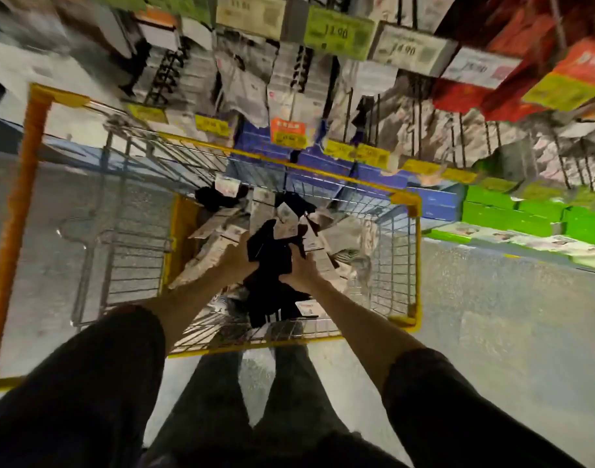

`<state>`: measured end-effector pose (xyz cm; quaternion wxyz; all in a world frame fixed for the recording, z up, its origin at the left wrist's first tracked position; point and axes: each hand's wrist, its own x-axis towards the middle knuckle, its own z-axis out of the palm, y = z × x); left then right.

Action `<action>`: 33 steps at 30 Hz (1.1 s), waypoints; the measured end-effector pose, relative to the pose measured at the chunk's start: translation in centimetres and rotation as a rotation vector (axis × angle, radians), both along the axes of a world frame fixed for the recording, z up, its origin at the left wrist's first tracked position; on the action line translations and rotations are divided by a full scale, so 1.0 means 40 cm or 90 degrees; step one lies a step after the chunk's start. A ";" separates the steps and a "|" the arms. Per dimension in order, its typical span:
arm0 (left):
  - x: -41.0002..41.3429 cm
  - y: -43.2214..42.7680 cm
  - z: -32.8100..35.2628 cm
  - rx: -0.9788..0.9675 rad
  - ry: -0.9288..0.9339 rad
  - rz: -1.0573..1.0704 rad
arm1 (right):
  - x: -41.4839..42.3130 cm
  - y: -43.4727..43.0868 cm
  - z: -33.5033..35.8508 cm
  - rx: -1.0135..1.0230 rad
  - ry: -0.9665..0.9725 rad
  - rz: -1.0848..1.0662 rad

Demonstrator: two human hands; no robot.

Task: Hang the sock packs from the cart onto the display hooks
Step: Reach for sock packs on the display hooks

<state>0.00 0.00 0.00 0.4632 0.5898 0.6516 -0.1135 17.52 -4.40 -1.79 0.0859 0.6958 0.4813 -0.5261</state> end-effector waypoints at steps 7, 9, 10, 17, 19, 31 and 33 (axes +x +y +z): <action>0.032 0.054 -0.096 -0.051 -0.023 0.034 | -0.035 0.021 -0.096 0.019 0.007 -0.060; 0.029 0.061 -0.093 -0.057 -0.029 0.038 | -0.042 0.033 -0.097 0.048 0.007 -0.177; 0.023 0.063 -0.087 -0.068 -0.029 0.049 | -0.042 0.042 -0.092 0.058 0.005 -0.227; -0.070 0.079 -0.029 -0.052 -0.093 0.246 | -0.047 0.079 -0.022 0.122 0.060 -0.299; -0.084 0.095 0.001 -0.049 -0.105 0.286 | -0.057 0.083 0.002 0.132 0.082 -0.328; -0.178 0.097 0.144 0.044 -0.192 0.240 | -0.045 0.071 0.146 0.272 0.058 -0.298; -0.167 0.077 0.164 0.102 -0.155 0.172 | -0.048 0.071 0.166 0.271 0.045 -0.300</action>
